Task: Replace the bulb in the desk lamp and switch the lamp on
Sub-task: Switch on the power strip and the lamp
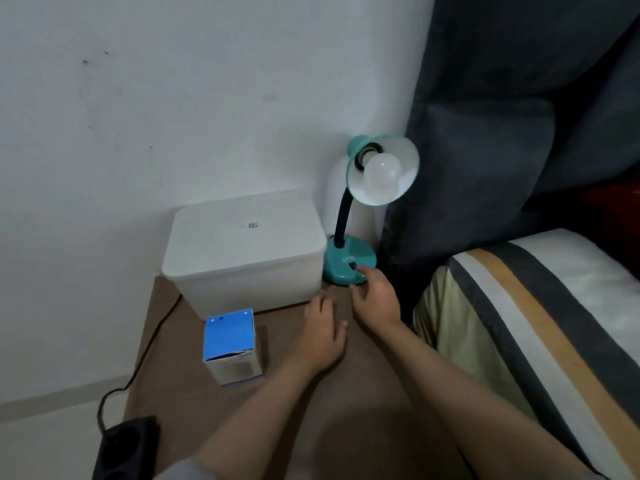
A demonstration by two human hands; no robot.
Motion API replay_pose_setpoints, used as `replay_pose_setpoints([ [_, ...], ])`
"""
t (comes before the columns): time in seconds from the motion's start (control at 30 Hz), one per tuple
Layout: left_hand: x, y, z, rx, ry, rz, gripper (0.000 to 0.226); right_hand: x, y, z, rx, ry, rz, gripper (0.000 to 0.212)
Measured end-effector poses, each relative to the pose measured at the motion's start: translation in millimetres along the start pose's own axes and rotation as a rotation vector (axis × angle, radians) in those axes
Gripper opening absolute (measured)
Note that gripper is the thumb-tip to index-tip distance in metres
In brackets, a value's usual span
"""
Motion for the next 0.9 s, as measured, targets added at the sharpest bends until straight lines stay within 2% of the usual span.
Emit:
replay_pose_setpoints([
  [0.1,15,-24,5,0.084,-0.055,0.069,0.065,8,-27,-6,-0.009,0.007,0.012,0.054],
  [0.17,22,-28,7,0.114,-0.125,0.059,0.069,17,-34,-10,-0.046,0.026,0.042,0.057],
  [0.37,35,-27,16,0.076,-0.241,0.019,0.07,28,-35,-22,-0.108,-0.022,0.005,0.039],
  [0.9,37,-29,18,0.011,-0.283,0.036,0.07,25,-35,-25,-0.101,-0.085,-0.036,0.033],
])
Point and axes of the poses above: each hand's wrist, its own y-axis away from the middle knuckle, its own x-axis out of the palm, z = x × y, the point moved 6 cm from there along -y, towards the middle knuckle, and after that the axes turned 10 degrees about x, right-handed, at the moved point
